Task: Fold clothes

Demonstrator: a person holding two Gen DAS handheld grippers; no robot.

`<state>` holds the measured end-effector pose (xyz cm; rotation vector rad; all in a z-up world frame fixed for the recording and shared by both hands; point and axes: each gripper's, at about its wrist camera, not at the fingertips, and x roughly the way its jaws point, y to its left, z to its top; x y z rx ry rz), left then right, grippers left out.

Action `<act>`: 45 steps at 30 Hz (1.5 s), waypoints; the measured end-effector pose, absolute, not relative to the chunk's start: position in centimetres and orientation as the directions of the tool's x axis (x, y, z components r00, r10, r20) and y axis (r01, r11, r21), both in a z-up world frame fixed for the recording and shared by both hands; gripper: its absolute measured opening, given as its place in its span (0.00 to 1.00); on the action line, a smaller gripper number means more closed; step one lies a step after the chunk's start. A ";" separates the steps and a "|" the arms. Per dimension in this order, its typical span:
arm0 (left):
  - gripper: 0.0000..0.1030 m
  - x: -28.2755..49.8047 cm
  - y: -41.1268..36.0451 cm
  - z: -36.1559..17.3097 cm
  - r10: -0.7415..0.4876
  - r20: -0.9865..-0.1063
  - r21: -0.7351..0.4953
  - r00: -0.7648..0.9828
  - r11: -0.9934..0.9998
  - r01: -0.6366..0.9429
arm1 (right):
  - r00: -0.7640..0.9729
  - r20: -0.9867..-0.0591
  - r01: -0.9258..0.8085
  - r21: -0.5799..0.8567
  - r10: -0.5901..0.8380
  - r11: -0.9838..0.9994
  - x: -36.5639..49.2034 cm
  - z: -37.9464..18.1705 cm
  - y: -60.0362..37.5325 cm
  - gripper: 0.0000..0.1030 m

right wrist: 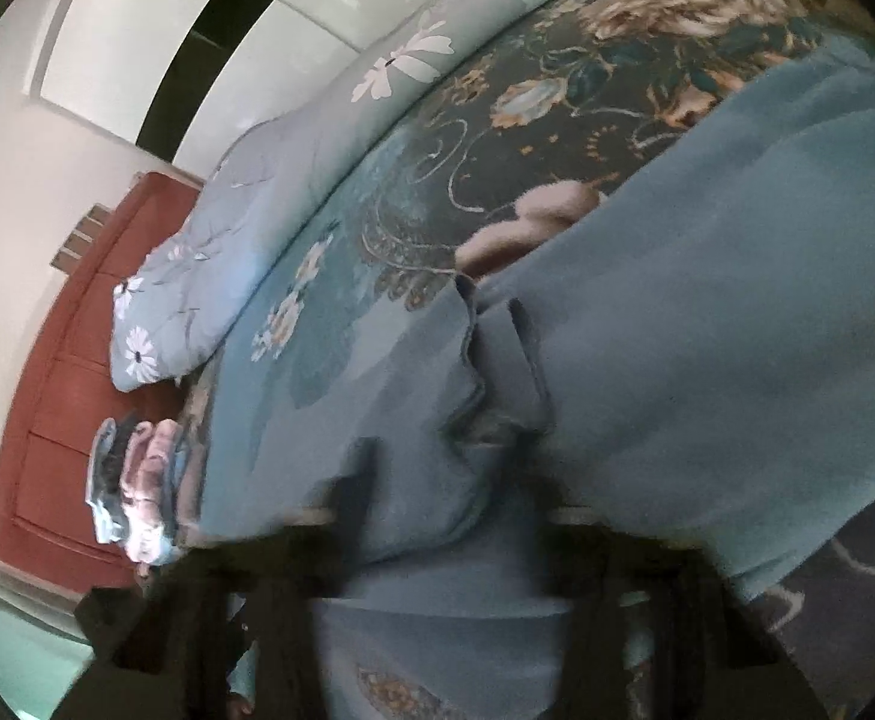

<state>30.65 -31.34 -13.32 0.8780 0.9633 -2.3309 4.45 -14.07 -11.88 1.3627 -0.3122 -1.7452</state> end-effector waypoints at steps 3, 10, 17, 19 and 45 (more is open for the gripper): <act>0.57 30.9 -31.7 -13.4 -0.161 -0.698 -0.472 -0.698 -0.629 0.618 | -0.025 -0.658 0.518 0.635 -0.752 -0.573 4.6 -10.9 -14.3 0.07; 0.56 31.4 -32.1 -13.6 -0.149 -0.681 -0.517 -0.717 -0.596 0.614 | -0.122 -0.610 0.609 0.577 -0.783 -0.544 4.6 -7.8 -11.4 0.07; 0.56 31.5 -31.7 -13.5 -0.156 -0.696 -0.488 -0.701 -0.613 0.621 | -0.108 -0.702 0.503 0.572 -0.704 -0.648 3.5 -12.1 -10.3 0.07; 0.56 31.8 -31.8 -13.6 -0.150 -0.691 -0.502 -0.707 -0.605 0.619 | -0.112 -0.704 0.481 0.579 -0.701 -0.658 3.3 -12.5 -10.0 0.07; 0.61 24.5 -29.9 -10.3 0.053 -0.647 -0.569 -0.761 -0.697 0.435 | -0.372 -0.510 -0.021 0.840 -0.776 -0.542 -4.9 -13.8 4.7 0.67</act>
